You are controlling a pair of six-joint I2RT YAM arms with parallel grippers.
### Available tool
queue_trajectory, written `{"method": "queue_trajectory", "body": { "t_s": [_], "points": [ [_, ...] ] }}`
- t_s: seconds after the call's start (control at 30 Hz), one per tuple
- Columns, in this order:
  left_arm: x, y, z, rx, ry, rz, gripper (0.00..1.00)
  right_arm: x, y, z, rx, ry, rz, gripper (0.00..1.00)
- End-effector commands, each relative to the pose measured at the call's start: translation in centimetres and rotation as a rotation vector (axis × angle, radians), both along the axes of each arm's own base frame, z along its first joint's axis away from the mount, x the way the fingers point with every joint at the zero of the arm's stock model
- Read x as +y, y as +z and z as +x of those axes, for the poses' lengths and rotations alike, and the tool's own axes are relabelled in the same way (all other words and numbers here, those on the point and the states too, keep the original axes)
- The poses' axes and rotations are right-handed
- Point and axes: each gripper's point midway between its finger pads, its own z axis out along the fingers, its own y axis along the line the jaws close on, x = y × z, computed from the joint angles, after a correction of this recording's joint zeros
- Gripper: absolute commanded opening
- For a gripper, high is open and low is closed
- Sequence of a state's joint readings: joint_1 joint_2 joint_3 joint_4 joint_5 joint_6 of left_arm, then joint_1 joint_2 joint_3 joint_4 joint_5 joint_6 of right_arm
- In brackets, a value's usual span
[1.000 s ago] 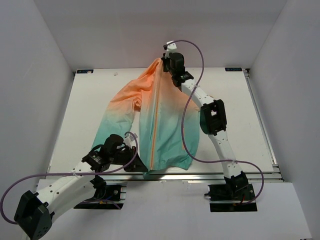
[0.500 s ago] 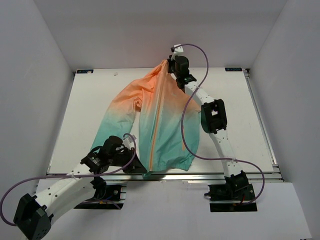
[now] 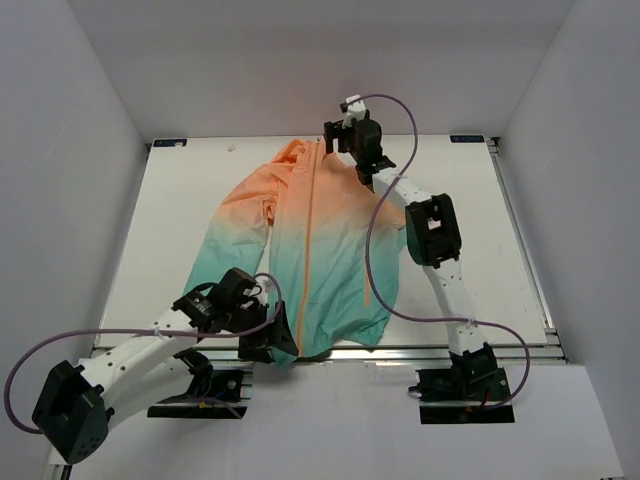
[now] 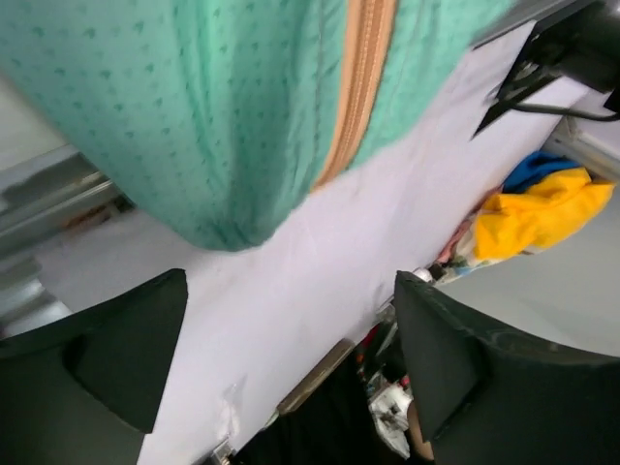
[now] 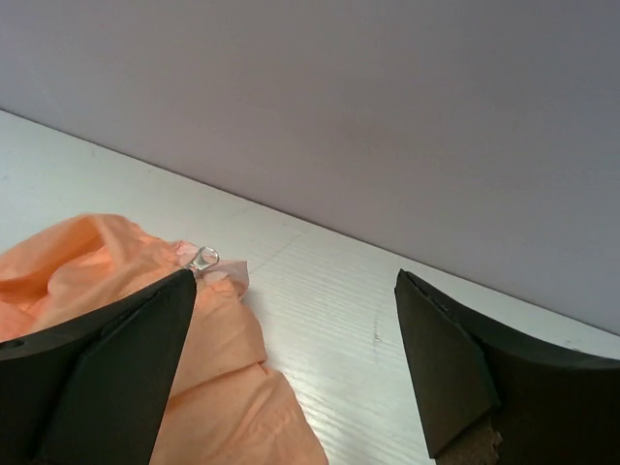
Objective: Zip up the jacket
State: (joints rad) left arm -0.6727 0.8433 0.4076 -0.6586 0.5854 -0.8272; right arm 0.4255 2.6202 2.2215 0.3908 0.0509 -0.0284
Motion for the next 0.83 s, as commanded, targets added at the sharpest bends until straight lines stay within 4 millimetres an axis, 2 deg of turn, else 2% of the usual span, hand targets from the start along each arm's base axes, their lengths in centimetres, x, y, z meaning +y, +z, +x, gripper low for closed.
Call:
{"method": "queue_trajectory", "body": {
  "t_s": [0.0, 0.03, 0.07, 0.1, 0.13, 0.17, 0.2, 0.23, 0.27, 0.33, 0.37, 0.4, 0.43, 0.47, 0.5, 0.53, 0.57, 0.6, 0.63, 0.67, 0.73, 0.8],
  "points": [
    [0.0, 3.3, 1.1, -0.071, -0.069, 0.039, 0.98, -1.8, 14.8, -1.8, -0.246, -0.037, 0.045, 0.89],
    [0.6, 3.7, 1.4, -0.1, -0.079, 0.088, 0.98, -2.3, 15.7, -2.3, -0.238, -0.056, 0.06, 0.89],
    [0.2, 6.0, 2.7, -0.162, -0.074, 0.082, 0.98, -3.0, 18.8, -3.7, -0.26, -0.06, 0.071, 0.89],
    [0.4, 7.0, 3.4, -0.198, -0.063, 0.1, 0.98, -3.4, 17.7, -4.3, -0.219, -0.06, 0.059, 0.89],
    [1.0, 7.7, 3.5, -0.209, -0.055, 0.133, 0.98, -3.8, 18.5, -5.2, -0.205, -0.066, 0.071, 0.89],
    [1.7, 8.3, 4.4, -0.251, -0.018, 0.182, 0.98, -4.6, 21.6, -7.3, -0.196, -0.073, 0.123, 0.89],
    [1.6, 10.4, 5.4, -0.312, 0.017, 0.171, 0.98, -5.6, 19.7, -8.1, -0.122, -0.116, 0.133, 0.89],
    [1.9, 11.2, 6.0, -0.335, 0.051, 0.182, 0.98, -6.7, 19.9, -9.2, -0.086, -0.149, 0.145, 0.89],
    [2.6, 11.5, 7.1, -0.376, 0.101, 0.225, 0.98, -8.1, 22.8, -11.5, -0.088, -0.173, 0.18, 0.89],
    [2.8, 12.5, 8.9, -0.421, 0.174, 0.254, 0.98, -10.5, 17.9, -14.4, 0.107, -0.264, 0.14, 0.89],
    [3.5, 12.6, 10.5, -0.466, 0.223, 0.31, 0.98, -12.1, 19.9, -17.0, 0.105, -0.291, 0.157, 0.89],
    [3.6, 13.4, 12.0, -0.511, 0.259, 0.336, 0.98, -13.1, 17.6, -18.9, 0.189, -0.319, 0.133, 0.89],
    [3.8, 13.0, 13.7, -0.511, 0.287, 0.4, 0.98, -14.0, 16.6, -20.6, 0.23, -0.338, 0.144, 0.89],
    [3.9, 13.5, 15.2, -0.528, 0.323, 0.431, 0.98, -15.0, 14.6, -24.1, 0.291, -0.333, 0.156, 0.89],
    [4.2, 14.1, 16.6, -0.547, 0.357, 0.465, 0.98, -15.3, 13.0, -26.2, 0.356, -0.329, 0.182, 0.89],
    [3.9, 15.4, 18.8, -0.562, 0.389, 0.465, 0.98, -16.0, 14.5, -28.9, 0.334, -0.304, 0.233, 0.89],
    [3.8, 16.1, 19.8, -0.576, 0.402, 0.46, 0.98, -16.4, 10.3, -31.3, 0.419, -0.296, 0.219, 0.89],
    [3.7, 16.6, 20.7, -0.589, 0.413, 0.447, 0.98, -16.8, 9.5, -32.7, 0.434, -0.3, 0.233, 0.89],
    [4.0, 17.3, 21.8, -0.606, 0.445, 0.43, 0.98, -17.5, 10.8, -34.6, 0.397, -0.289, 0.287, 0.89],
    [4.0, 17.3, 22.3, -0.609, 0.444, 0.418, 0.98, -18.0, 8.7, -35.9, 0.423, -0.296, 0.275, 0.89],
    [4.5, 17.3, 22.9, -0.605, 0.466, 0.396, 0.98, -19.1, 9.1, -37.8, 0.407, -0.299, 0.28, 0.89],
    [5.0, 16.4, 22.9, -0.584, 0.468, 0.398, 0.98, -20.0, 8.9, -38.5, 0.407, -0.333, 0.27, 0.9]
  ]
}}
